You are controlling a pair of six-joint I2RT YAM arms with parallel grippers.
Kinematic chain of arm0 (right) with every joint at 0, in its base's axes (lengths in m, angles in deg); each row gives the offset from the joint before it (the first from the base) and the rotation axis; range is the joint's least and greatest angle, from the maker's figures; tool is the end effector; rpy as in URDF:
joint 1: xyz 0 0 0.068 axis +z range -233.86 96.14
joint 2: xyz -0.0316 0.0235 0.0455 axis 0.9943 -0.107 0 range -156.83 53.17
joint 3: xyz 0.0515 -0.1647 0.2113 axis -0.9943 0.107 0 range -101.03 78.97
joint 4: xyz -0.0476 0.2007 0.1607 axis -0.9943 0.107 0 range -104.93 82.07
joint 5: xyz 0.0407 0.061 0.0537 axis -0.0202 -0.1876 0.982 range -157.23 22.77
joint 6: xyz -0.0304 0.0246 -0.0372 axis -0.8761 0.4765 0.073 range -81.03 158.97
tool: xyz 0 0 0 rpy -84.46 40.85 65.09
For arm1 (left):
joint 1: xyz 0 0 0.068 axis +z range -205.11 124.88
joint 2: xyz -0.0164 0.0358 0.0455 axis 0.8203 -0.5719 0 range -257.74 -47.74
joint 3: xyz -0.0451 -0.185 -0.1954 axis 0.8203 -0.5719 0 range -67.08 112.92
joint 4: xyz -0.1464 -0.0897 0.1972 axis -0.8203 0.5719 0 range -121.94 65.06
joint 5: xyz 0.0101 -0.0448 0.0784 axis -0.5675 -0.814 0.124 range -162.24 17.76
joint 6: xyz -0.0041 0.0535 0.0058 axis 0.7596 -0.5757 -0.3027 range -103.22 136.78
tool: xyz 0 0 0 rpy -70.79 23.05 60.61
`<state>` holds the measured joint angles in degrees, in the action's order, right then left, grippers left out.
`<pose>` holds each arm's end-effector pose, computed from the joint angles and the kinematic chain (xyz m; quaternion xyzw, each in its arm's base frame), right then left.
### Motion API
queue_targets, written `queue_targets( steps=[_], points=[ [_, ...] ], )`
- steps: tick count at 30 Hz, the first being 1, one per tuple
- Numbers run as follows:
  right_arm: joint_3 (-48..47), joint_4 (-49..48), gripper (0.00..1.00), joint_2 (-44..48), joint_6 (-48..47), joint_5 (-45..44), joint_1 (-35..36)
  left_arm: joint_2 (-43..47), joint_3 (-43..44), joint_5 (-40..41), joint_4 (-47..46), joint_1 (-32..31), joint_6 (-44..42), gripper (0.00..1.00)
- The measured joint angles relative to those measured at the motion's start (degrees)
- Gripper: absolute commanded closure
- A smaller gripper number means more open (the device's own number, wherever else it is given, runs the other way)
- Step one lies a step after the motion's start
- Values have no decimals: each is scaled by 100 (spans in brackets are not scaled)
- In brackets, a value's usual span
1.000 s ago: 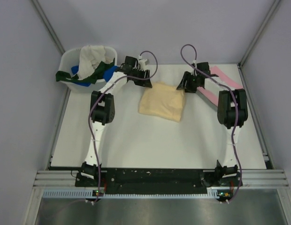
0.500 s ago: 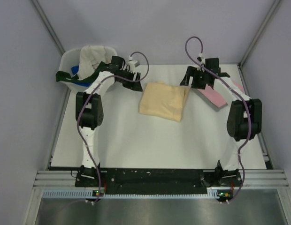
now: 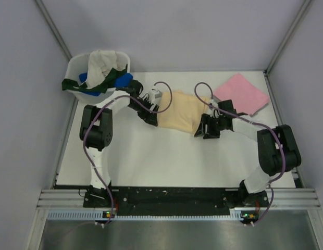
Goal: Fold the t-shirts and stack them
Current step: Smooth out wrinkles on the folded tshirt
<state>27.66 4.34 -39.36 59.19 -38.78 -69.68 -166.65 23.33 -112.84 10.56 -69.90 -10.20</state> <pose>0.2938 0.0917 0.1693 -0.0131 0.9393 0.3000 0.1656 0.4044 -0.1308 0.1849 0.3832 0.8438 -0.3238 0.1902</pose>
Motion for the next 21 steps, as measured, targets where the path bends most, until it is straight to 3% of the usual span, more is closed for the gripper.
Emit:
queue_targets(
  steps=[6, 8, 10, 12, 13, 14, 21],
  points=[
    [74, -684, 57, -330, 105, 122, -7, -251, 33, 262, -109, -216, -17, 26],
    [70, -822, 67, -487, 83, 125, -7, -321, 114, 317, -129, -264, -24, 34],
    [15, -905, 81, -647, 76, 208, -9, -367, 181, 393, -136, -306, -46, 49],
    [-74, -975, 100, -787, 55, 223, -9, -396, 197, 455, -133, -339, -83, 76],
    [-101, -1005, 100, -846, 44, 225, -9, -424, 205, 481, -129, -350, -101, 94],
    [-103, -1019, 100, -874, 33, 227, -9, -448, 208, 511, -131, -356, -125, 100],
    [-24, -938, 100, -839, -44, 313, -109, -553, 562, 977, 199, -369, -275, 100]
  ],
)
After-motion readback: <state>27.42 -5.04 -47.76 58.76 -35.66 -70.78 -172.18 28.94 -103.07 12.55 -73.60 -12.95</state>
